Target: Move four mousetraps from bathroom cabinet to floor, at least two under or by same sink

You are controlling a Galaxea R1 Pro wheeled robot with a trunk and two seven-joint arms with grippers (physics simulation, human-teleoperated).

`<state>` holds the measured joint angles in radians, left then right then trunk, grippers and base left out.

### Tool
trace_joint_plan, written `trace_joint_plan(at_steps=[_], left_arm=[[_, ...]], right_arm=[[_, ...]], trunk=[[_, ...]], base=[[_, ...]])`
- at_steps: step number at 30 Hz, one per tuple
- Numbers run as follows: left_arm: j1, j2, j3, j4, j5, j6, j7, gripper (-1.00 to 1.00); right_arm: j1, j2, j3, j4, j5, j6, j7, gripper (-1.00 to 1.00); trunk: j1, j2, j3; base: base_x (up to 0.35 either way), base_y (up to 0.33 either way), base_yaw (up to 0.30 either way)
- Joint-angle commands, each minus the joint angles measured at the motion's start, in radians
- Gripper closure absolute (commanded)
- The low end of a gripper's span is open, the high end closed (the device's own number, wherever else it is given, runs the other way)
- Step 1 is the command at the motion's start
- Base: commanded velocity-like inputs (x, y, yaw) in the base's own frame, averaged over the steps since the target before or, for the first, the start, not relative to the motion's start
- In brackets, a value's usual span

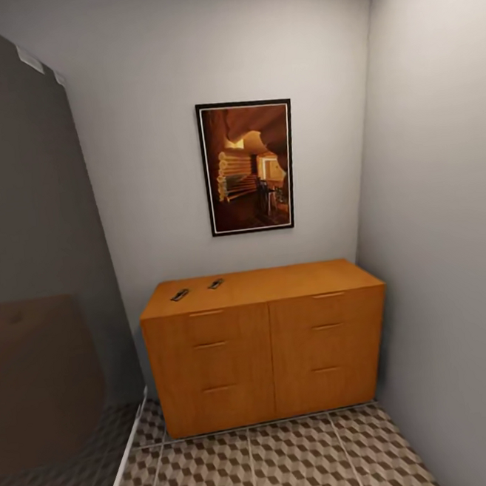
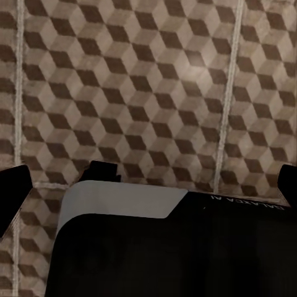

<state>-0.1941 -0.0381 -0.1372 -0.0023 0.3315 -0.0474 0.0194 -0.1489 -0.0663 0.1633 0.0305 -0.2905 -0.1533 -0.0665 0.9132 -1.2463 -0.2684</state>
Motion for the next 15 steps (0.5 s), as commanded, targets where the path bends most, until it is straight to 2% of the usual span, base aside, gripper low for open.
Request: trace_joint_plan(at_steps=[1, 15], left_arm=[[-0.001, 0.000, -0.009, 0.001, 0.008, -0.003, 0.002, -1.00], [-0.001, 0.000, -0.009, 0.001, 0.009, -0.003, 0.002, -1.00]], right_arm=[[-0.001, 0.000, 0.008, 0.003, -0.009, -0.006, 0.000, -1.00], [-0.001, 0.000, 0.009, 0.003, -0.009, -0.005, 0.000, -1.00]], trunk=[[0.001, -0.001, -0.001], [0.001, -0.001, -0.001]], base=[[0.328, 0.089, 0.000], [0.328, 0.097, 0.000]])
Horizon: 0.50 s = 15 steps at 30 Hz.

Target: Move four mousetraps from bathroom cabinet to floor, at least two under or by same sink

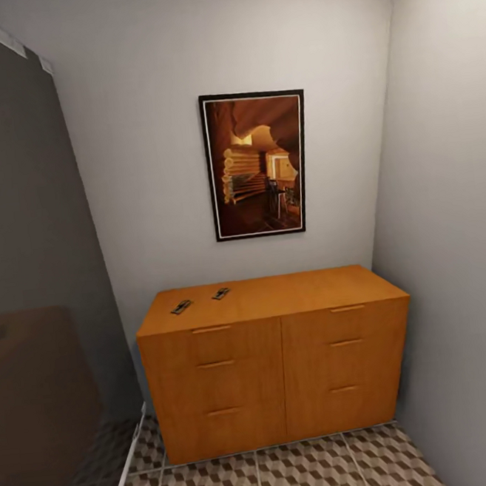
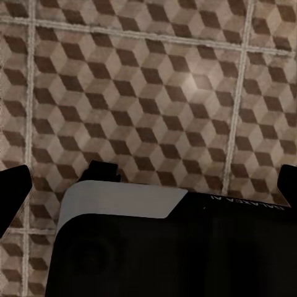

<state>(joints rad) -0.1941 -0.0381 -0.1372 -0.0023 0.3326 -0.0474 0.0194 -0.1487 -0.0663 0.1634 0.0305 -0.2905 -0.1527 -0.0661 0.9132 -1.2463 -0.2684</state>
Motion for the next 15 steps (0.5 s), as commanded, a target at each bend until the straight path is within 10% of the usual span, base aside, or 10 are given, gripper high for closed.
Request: trace_joint_plan(at_steps=[1, 15], left_arm=[[-0.001, 0.000, -0.009, 0.001, 0.008, -0.003, 0.002, -1.00], [-0.001, 0.000, -0.009, 0.001, 0.008, -0.008, 0.002, -1.00]], right_arm=[[-0.001, 0.000, 0.008, 0.003, -0.009, -0.006, -0.001, -1.00], [-0.002, 0.000, 0.009, 0.003, -0.009, -0.006, -0.001, -1.00]], trunk=[[0.001, -0.001, -0.001], [0.001, -0.001, -0.001]], base=[[0.328, 0.099, 0.000], [0.328, 0.099, 0.000]])
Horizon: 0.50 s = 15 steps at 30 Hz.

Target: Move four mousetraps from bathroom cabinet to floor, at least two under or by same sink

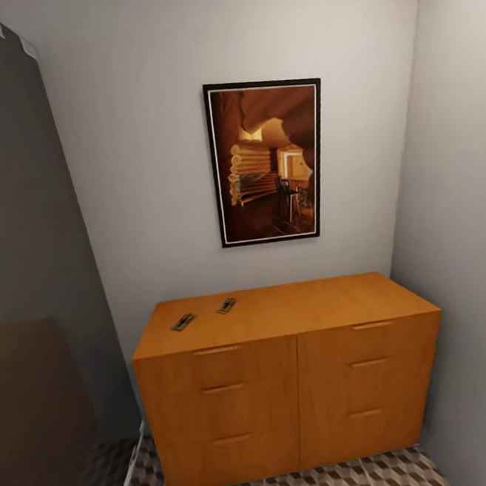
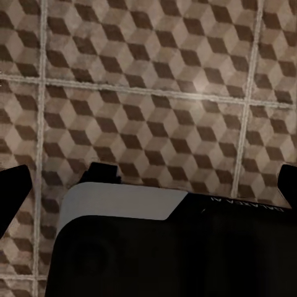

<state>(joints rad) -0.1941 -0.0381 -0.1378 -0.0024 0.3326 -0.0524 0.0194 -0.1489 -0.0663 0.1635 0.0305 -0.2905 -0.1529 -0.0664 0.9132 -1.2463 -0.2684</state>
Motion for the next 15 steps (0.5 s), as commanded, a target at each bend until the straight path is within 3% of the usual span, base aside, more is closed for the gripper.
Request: trace_joint_plan(at_steps=[1, 9, 15], left_arm=[[-0.001, 0.000, -0.009, 0.001, 0.008, -0.005, 0.002, -1.00], [-0.001, -0.001, -0.008, 0.001, 0.011, -0.008, 0.004, -1.00], [-0.001, 0.000, -0.008, 0.001, 0.013, -0.009, 0.005, -1.00]], right_arm=[[-0.001, 0.000, 0.008, 0.003, -0.009, -0.006, -0.001, -1.00], [-0.001, 0.000, 0.009, 0.003, -0.009, -0.005, 0.000, -1.00], [-0.001, 0.000, 0.009, 0.003, -0.009, -0.005, -0.001, -1.00]], trunk=[[0.001, -0.001, -0.001], [0.001, -0.001, -0.001], [0.001, -0.001, -0.001]], base=[[0.328, 0.099, 0.000], [0.298, 0.087, 0.000], [0.115, 0.021, 0.000]])
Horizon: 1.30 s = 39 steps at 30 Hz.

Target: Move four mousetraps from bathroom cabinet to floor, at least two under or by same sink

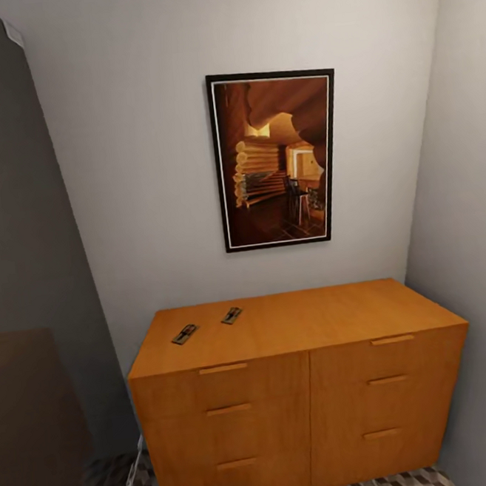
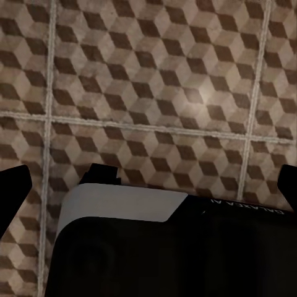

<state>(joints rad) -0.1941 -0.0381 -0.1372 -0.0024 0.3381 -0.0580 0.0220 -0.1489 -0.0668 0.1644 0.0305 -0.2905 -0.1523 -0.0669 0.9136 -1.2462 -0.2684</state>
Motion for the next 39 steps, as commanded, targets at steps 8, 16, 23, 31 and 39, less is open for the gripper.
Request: trace_joint_plan(at_steps=[8, 16, 23, 31, 39], left_arm=[[-0.001, -0.001, -0.008, 0.000, 0.009, -0.005, 0.003, -1.00], [-0.001, -0.001, -0.008, 0.001, 0.009, -0.004, 0.002, -1.00], [-0.001, -0.002, -0.008, 0.001, 0.008, -0.005, 0.002, -1.00], [-0.001, -0.003, -0.008, 0.001, 0.004, -0.005, 0.003, -1.00], [-0.001, -0.004, -0.008, 0.001, 0.003, -0.005, 0.003, -1.00]], right_arm=[[-0.001, 0.001, 0.008, 0.003, -0.009, -0.007, -0.001, -1.00], [-0.001, -0.001, 0.007, 0.003, -0.009, -0.007, 0.000, -1.00], [-0.001, -0.001, 0.007, 0.003, -0.009, -0.007, -0.001, -1.00], [-0.001, -0.001, 0.008, 0.003, -0.009, -0.006, 0.000, -1.00], [-0.001, -0.001, 0.007, 0.003, -0.010, -0.007, -0.001, -1.00]], trunk=[[0.000, -0.001, -0.001], [0.000, -0.001, -0.001], [0.000, -0.001, -0.001], [0.000, -0.001, -0.001], [0.000, -0.001, -0.001]], base=[[0.017, 0.003, 0.127], [0.066, 0.046, 0.048], [0.111, 0.094, 0.002], [0.055, 0.041, 0.000], [0.095, 0.072, 0.000]])
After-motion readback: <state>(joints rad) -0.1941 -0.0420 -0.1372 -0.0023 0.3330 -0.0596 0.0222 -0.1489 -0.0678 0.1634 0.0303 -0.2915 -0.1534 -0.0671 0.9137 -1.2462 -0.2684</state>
